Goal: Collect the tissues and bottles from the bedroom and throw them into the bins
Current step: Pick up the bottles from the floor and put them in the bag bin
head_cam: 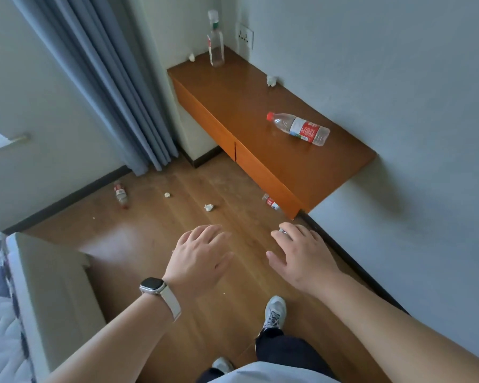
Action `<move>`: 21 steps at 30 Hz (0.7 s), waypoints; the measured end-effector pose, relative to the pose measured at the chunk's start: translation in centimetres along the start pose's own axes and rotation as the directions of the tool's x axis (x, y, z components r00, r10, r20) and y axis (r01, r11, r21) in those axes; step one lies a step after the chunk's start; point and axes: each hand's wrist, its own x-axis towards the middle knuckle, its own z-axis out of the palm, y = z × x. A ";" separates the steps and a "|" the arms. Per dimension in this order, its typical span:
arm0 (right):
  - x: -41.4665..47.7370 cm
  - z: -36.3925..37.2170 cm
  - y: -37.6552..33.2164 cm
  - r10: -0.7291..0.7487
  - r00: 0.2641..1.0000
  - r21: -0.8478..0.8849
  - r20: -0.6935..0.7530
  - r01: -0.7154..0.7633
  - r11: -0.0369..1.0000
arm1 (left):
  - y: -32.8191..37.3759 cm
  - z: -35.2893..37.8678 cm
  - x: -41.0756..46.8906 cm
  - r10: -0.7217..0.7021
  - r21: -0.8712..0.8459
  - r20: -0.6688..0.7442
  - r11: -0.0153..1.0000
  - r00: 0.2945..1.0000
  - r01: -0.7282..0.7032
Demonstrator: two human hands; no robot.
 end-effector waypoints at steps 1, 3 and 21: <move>0.7 -0.1 0.9 0.000 1.000 0.009 -0.002 0.000 1.000 | 0.3 0.3 1.1 0.003 0.011 0.016 1.000 1.000 -0.004; 1.8 -0.2 3.1 0.006 1.000 0.031 -0.008 -0.005 0.999 | 1.2 0.9 3.5 0.006 0.017 0.035 1.000 0.999 -0.007; 3.1 2.6 15.7 0.352 0.931 0.099 0.096 -0.361 0.927 | 8.0 10.5 17.9 0.461 -0.039 0.238 0.884 0.855 -0.466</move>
